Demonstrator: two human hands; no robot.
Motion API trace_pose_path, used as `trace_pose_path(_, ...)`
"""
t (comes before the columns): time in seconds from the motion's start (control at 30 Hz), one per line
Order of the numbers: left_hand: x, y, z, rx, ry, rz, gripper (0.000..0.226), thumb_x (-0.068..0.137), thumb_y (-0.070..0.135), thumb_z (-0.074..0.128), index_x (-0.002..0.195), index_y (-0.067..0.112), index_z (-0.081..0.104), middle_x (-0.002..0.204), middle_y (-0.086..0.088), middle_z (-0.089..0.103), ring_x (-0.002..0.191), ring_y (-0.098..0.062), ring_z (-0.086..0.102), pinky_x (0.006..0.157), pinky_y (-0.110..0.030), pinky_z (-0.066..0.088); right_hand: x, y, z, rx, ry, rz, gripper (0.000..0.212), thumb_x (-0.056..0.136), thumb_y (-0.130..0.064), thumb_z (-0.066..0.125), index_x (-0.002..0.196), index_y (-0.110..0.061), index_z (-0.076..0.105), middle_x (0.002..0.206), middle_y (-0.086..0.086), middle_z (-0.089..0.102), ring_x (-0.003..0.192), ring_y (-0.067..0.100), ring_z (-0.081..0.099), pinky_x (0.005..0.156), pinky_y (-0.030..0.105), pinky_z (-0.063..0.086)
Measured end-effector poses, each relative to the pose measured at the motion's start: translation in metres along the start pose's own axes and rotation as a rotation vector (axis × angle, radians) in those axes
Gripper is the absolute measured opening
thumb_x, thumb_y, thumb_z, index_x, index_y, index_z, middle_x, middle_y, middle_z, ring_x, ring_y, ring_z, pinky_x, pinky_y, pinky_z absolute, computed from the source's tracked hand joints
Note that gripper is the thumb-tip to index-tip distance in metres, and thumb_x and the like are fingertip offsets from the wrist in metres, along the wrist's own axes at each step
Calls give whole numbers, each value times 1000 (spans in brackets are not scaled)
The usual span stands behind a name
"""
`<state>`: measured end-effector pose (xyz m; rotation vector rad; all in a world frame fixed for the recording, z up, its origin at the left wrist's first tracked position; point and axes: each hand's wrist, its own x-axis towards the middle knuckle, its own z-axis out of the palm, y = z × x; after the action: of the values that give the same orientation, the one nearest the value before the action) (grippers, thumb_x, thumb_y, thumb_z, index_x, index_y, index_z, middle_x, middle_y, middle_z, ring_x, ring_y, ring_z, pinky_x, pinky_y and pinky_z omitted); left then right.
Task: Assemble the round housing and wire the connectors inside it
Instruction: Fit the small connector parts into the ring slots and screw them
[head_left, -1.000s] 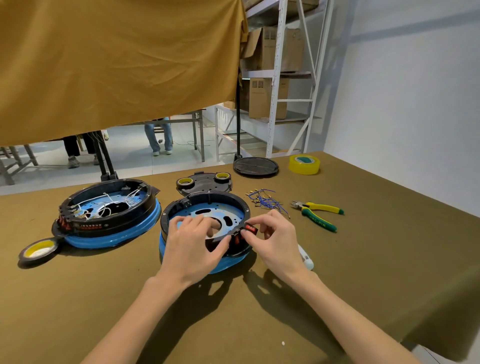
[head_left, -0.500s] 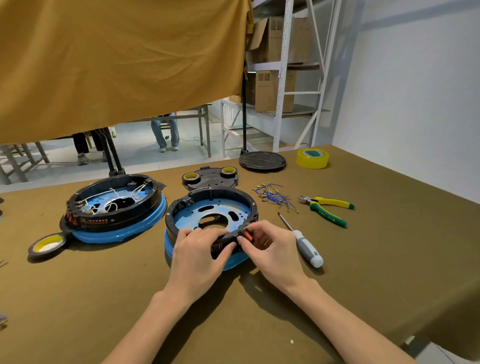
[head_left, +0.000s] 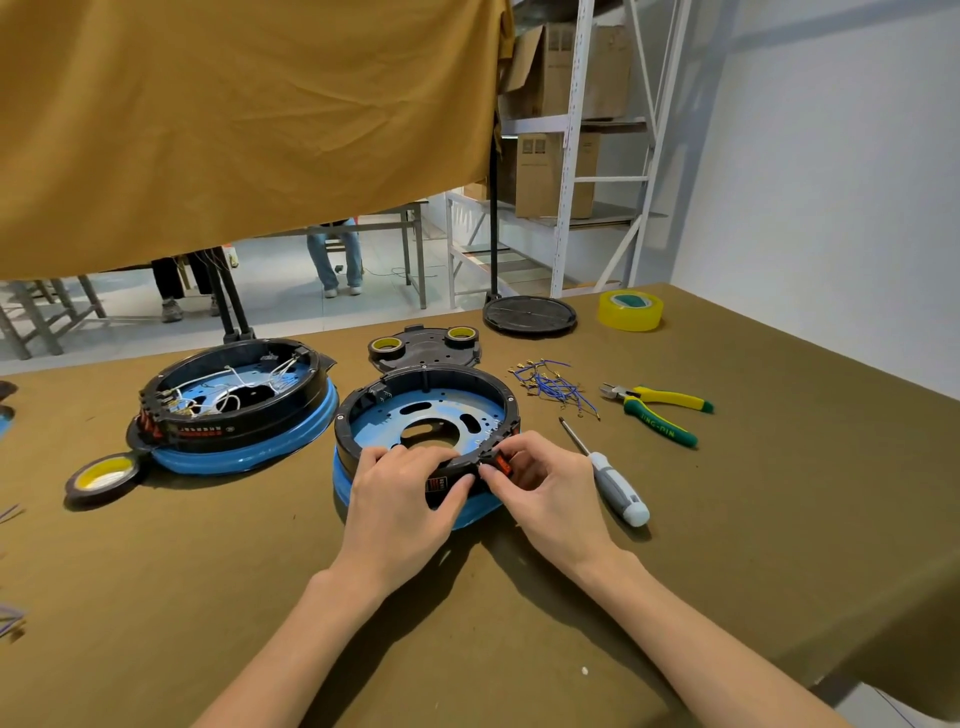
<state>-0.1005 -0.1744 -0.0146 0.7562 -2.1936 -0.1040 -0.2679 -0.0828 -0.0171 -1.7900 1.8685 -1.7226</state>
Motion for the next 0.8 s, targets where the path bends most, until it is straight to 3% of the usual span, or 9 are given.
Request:
trace_pose_path(0.67,0,3,-2,2,-14,-13,34,89,42,74,117,22,75,105,8,77,94,-9,65,90,-29,36,0,-7,-5,51,-92,62,25,89,-23,79,107,-32,63,87,-14,67,80,7,66,66,16,54)
trace_pose_path(0.8,0,3,-3,-2,-15,-5,34,90,43,73,116,22,75,103,9,77,92,-6,64,89,-28,35,-1,-9,-11,32,19,50,17,88,-16,77,100,-25,68,82,-13,68,76,9,66,62,16,53)
